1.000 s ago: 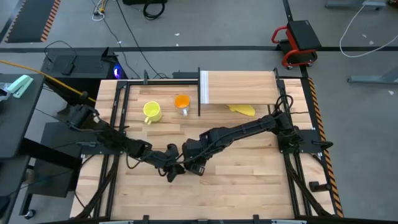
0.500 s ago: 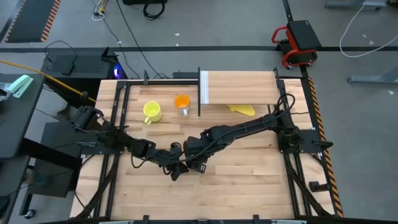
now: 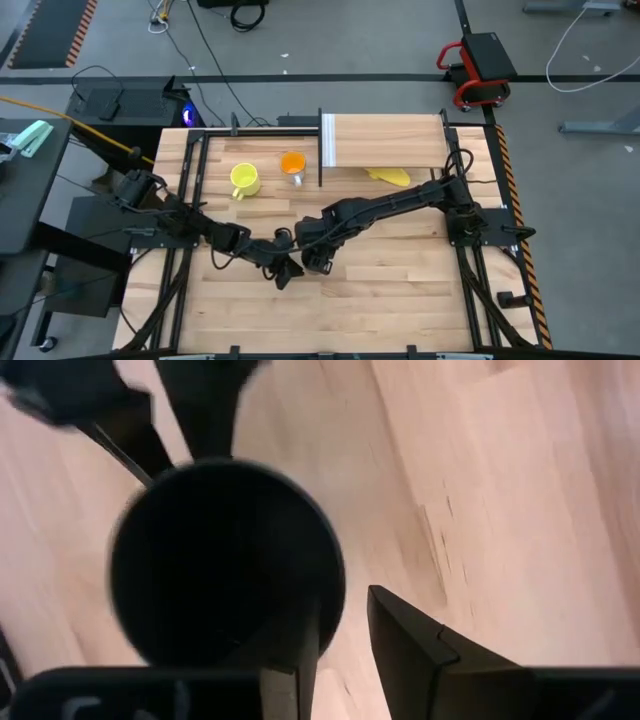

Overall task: Stack small to large cups/mugs on shelf
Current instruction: Put the black cup on the shelf

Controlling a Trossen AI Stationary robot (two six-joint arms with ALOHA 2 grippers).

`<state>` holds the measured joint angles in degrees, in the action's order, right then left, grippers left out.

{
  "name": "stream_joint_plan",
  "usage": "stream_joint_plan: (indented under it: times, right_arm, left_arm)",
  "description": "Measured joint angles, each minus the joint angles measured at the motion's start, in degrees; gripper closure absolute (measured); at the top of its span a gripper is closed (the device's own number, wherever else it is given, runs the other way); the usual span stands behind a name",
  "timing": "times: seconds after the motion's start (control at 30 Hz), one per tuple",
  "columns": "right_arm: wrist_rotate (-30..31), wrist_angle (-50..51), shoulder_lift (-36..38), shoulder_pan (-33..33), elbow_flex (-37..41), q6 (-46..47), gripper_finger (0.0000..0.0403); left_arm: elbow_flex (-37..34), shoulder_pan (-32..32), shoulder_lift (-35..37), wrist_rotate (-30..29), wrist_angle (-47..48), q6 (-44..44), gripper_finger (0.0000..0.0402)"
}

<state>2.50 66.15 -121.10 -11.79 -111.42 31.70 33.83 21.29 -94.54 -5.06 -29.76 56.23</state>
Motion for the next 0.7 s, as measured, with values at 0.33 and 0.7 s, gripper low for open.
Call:
stream_joint_plan:
  times: [0.33, 0.7]
  right_arm:
    - [-0.44, -0.52, -0.09, 0.03, 1.93, 1.01, 0.0309]
    - [-0.44, 0.38, -0.09, 0.04, 1.93, 1.07, 0.0332]
  left_arm:
    - [-0.01, -0.88, 0.0, 0.0, 0.0, -0.31, 0.0301]
    - [-0.03, -0.88, 0.0, 0.0, 0.0, -0.55, 0.0306]
